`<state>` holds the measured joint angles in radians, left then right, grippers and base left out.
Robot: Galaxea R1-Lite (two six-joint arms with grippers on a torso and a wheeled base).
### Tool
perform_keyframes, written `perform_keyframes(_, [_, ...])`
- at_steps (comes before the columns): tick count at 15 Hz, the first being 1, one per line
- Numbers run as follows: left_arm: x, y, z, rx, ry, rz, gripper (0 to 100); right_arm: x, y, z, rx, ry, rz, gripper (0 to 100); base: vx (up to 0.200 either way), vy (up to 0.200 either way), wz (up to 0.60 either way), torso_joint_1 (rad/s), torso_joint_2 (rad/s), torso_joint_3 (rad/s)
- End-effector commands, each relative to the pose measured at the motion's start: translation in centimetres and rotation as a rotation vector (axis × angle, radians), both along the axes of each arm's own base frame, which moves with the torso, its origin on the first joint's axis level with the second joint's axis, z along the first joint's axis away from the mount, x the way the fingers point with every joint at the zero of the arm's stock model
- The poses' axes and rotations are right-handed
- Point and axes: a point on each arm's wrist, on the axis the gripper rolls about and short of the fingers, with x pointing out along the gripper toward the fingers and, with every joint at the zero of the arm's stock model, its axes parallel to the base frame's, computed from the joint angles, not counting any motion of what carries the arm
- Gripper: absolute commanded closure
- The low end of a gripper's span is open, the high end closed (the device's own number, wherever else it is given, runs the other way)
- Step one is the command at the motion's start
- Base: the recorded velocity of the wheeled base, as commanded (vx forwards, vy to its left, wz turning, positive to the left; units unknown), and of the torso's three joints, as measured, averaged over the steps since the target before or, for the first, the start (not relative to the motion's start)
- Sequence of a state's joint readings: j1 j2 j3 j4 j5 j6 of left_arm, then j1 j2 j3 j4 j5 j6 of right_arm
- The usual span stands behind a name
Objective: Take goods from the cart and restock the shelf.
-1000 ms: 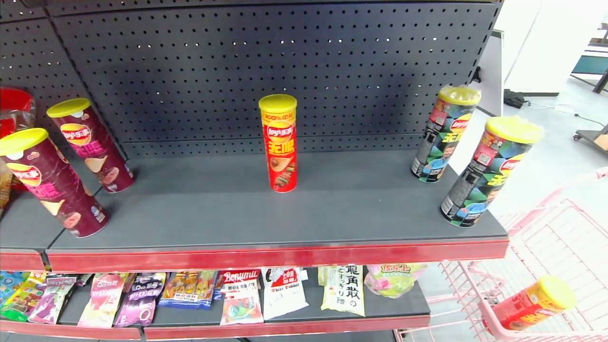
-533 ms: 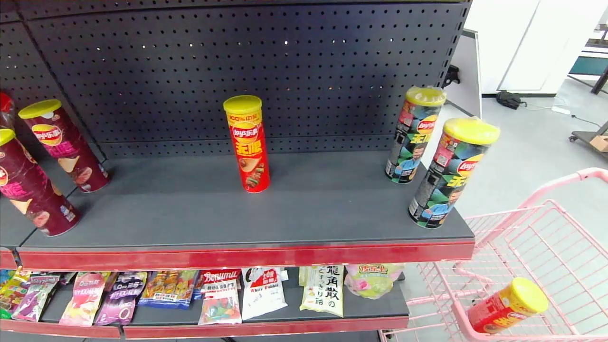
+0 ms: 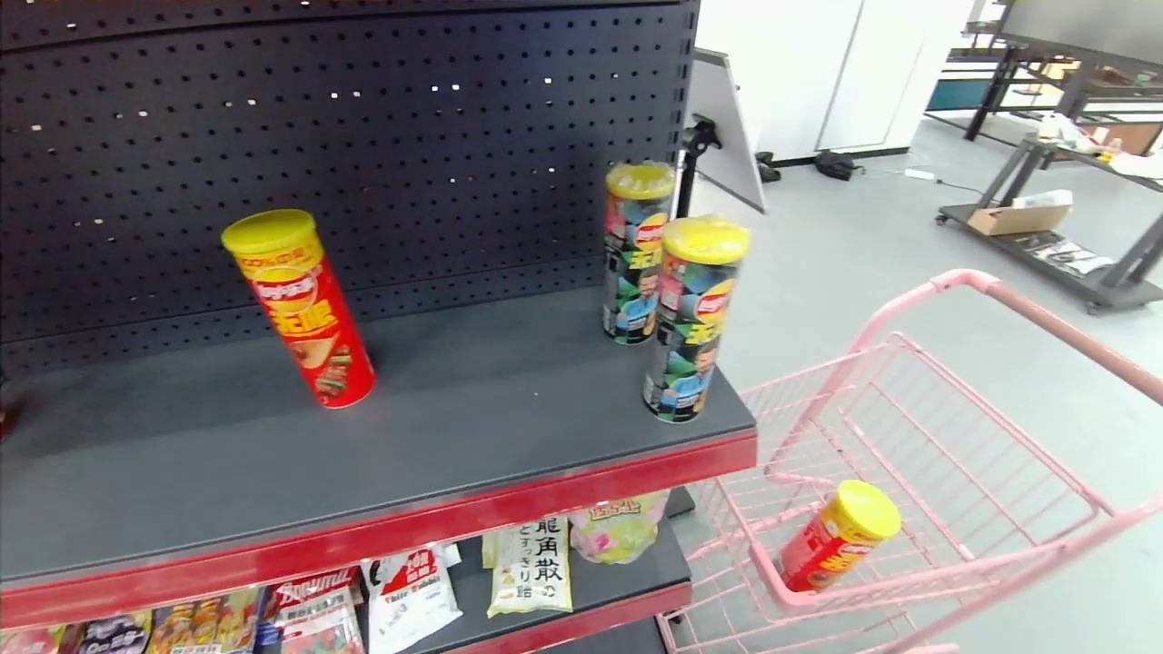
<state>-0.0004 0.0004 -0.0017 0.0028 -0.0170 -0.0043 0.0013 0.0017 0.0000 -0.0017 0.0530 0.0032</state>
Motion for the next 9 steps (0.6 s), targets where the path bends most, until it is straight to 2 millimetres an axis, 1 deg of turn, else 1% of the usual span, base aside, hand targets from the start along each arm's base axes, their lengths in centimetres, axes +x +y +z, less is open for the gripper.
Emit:
perform_keyframes(1, [0.00, 0.00, -0.01, 0.000, 0.000, 0.001, 0, 0.00, 0.00, 0.01, 0.000, -0.002, 0.001, 0, 0.000, 0.000, -0.60, 0.007, 0.01, 0.002])
perform_keyframes(7, [0.00, 0.00, -0.01, -0.002, 0.000, 0.001, 0, 0.00, 0.00, 0.01, 0.001, -0.001, -0.001, 0, 0.000, 0.000, 0.00, 0.000, 0.00, 0.000])
perform_keyframes(8, [0.00, 0.00, -0.01, 0.000, 0.000, 0.001, 0, 0.00, 0.00, 0.01, 0.001, -0.001, -0.001, 0, 0.000, 0.000, 0.00, -0.051, 0.08, 0.071])
perform_keyframes(9, [0.00, 0.00, -0.01, -0.002, 0.000, 0.001, 0, 0.00, 0.00, 0.01, 0.001, -0.001, -0.001, 0, 0.000, 0.000, 0.00, -0.124, 0.30, 0.168])
